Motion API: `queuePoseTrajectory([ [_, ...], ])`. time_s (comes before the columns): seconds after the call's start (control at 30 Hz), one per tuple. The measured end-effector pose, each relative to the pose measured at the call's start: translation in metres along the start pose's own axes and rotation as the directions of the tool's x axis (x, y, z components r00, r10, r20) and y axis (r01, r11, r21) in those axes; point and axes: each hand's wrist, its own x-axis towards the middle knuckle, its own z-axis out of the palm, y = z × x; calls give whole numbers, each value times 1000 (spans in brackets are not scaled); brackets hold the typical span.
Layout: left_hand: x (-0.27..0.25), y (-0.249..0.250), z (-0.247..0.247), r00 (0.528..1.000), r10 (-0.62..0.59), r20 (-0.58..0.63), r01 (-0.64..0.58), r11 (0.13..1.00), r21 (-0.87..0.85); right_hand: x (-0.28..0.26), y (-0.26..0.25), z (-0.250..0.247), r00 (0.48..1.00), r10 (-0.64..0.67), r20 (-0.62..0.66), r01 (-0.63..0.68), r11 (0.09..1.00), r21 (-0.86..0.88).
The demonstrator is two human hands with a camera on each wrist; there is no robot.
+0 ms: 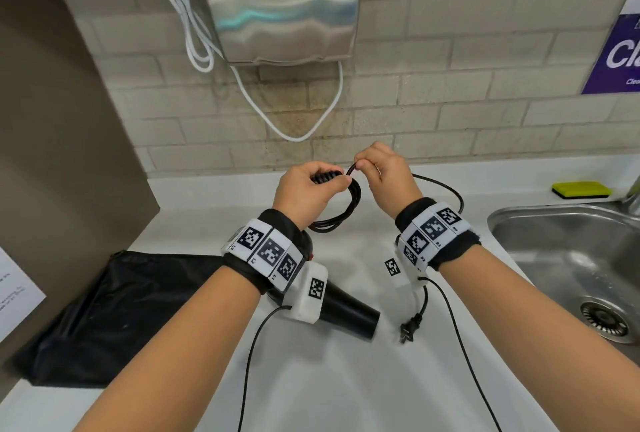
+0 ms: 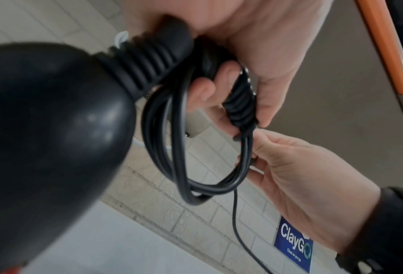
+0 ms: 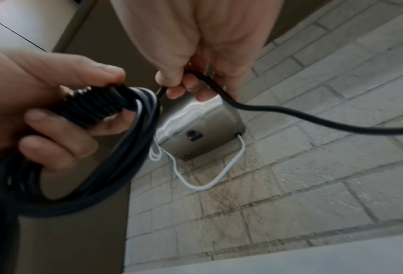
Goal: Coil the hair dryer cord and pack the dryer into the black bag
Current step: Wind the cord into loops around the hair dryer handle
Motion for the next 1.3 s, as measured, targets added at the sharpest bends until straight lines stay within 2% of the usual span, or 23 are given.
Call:
queuePoseTrajectory([
  [0.1, 0, -2, -1, 1000, 29, -2, -28, 999, 45, 1, -7, 1, 998, -42, -50, 42, 999, 2],
  [0.3, 1, 1, -1, 991, -21, 133, 9, 996, 89, 0, -15, 4, 990, -132, -54, 132, 991, 5],
  [0.47, 7, 0, -1, 995, -48, 87, 50, 999, -18, -2, -12, -1, 992, -110, -66, 110, 994, -3],
  [0.6, 9, 1, 4, 997, -32, 69, 35, 998, -48, -6, -7, -10, 990, -82, -114, 82, 997, -5],
  [0.8, 14, -2, 12, 999, -15, 41, 15, 1000, -8, -31, 16, -19, 987, 156, -29, -158, 984, -79],
  [0.87, 14, -2, 14, 999, -18, 31, 17, 1000, 23, -41, 25, -21, 967, 245, 74, -231, 961, -153],
  [0.93, 14, -3, 15, 999, -20, 30, 18, 998, 58, -51, 37, -22, 883, 405, 237, -343, 902, -261],
  [1.03, 15, -3, 16, 999, -24, 45, 21, 996, 87, -69, 51, -21, 695, 635, 337, -460, 753, -470],
  [1.13, 15, -2, 17, 998, -20, 54, 14, 994, 112, -86, 59, -16, 489, 779, 391, -347, 586, -732],
  [1.2, 15, -1, 18, 998, -24, 61, 16, 993, 116, -100, 67, -10, 329, 855, 401, -348, 505, -790],
  [1.27, 15, 0, 17, 997, -29, 66, 22, 995, 100, -114, 76, -1, 248, 880, 404, -345, 470, -812],
  [1.3, 16, 0, 17, 997, -29, 69, 23, 995, 95, -120, 77, 3, 234, 885, 402, -351, 463, -814],
])
